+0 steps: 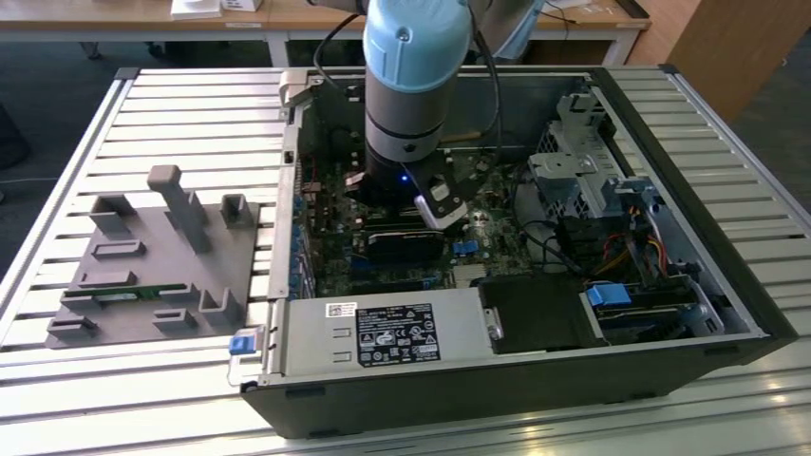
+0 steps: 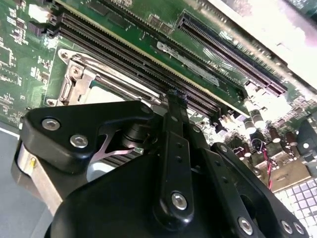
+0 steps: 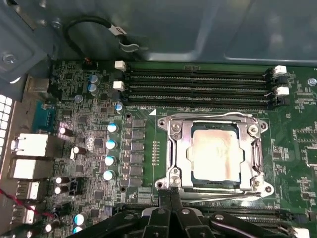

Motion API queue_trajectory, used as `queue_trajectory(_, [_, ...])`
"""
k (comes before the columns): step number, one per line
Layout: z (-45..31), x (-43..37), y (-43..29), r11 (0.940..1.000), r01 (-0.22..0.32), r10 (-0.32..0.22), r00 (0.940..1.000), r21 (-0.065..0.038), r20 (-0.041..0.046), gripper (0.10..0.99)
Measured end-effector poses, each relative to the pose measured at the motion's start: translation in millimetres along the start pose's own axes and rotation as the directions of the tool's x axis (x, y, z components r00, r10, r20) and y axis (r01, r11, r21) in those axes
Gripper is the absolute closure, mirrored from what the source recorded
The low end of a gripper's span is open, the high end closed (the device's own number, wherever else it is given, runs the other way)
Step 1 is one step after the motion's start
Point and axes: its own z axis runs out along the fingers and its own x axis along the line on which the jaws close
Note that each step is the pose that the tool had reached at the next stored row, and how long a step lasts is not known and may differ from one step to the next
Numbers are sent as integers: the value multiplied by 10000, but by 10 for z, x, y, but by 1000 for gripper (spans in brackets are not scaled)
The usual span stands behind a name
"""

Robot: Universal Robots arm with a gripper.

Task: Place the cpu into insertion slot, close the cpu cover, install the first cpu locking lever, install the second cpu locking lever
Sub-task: 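Install the second cpu locking lever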

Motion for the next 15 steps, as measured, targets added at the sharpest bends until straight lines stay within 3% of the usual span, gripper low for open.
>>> queue_trajectory(5, [23, 27, -6, 9994, 6, -6, 10000, -356, 5, 980])
queue_trajectory(12, [69, 41, -18, 9983, 8, -7, 10000, -579, 9, 980])
queue_trajectory(15, [69, 47, -17, 9982, 9, -9, 10000, -604, 11, 980])
